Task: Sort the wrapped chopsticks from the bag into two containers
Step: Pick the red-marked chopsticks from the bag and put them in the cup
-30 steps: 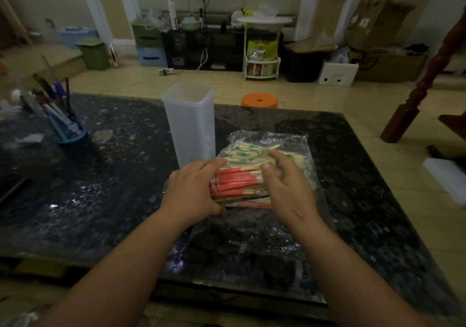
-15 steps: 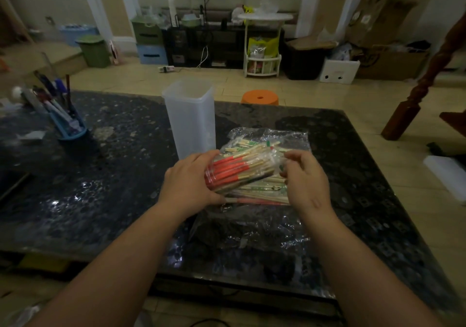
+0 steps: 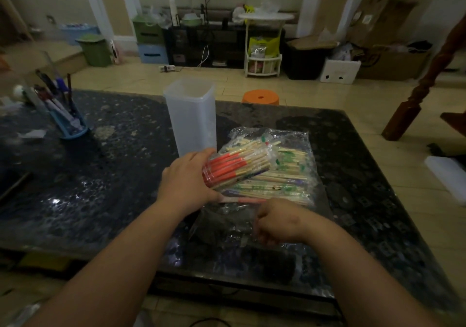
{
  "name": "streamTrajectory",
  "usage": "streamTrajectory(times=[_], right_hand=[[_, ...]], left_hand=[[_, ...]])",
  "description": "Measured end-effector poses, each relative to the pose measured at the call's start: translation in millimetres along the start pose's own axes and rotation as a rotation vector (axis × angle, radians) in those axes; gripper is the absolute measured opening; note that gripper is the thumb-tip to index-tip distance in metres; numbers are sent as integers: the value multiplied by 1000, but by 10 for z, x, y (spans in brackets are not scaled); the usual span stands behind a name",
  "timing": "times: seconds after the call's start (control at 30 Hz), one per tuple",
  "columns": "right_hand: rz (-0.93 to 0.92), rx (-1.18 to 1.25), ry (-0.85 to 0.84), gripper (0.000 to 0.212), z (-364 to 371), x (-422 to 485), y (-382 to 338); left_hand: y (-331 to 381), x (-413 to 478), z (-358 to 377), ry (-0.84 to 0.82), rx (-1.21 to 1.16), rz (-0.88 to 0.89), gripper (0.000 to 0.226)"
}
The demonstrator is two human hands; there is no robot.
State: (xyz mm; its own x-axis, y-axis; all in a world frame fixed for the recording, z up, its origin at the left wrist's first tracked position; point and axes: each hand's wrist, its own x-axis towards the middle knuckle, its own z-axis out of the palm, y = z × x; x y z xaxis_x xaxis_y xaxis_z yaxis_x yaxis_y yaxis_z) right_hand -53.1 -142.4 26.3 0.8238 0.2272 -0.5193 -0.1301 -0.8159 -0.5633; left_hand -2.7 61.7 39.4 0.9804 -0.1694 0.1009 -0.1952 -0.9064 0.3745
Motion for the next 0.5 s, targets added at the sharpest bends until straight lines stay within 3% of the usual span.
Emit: streamTrajectory(times=[0.1,0.3,0.43,0.5], right_hand=[[30,-311,-11,24,55,101,41],[156,-338,129,76,359,246,201],[80,-356,388,72,492,358,343],[53,-358,429,69,483,410,395]], left_hand=[[-7,8,3,3,8,4,106],[7,8,29,-13,4,3,107],[14,-3,25,-21,3,14,105],[9,1,15,-17,4,11,106]])
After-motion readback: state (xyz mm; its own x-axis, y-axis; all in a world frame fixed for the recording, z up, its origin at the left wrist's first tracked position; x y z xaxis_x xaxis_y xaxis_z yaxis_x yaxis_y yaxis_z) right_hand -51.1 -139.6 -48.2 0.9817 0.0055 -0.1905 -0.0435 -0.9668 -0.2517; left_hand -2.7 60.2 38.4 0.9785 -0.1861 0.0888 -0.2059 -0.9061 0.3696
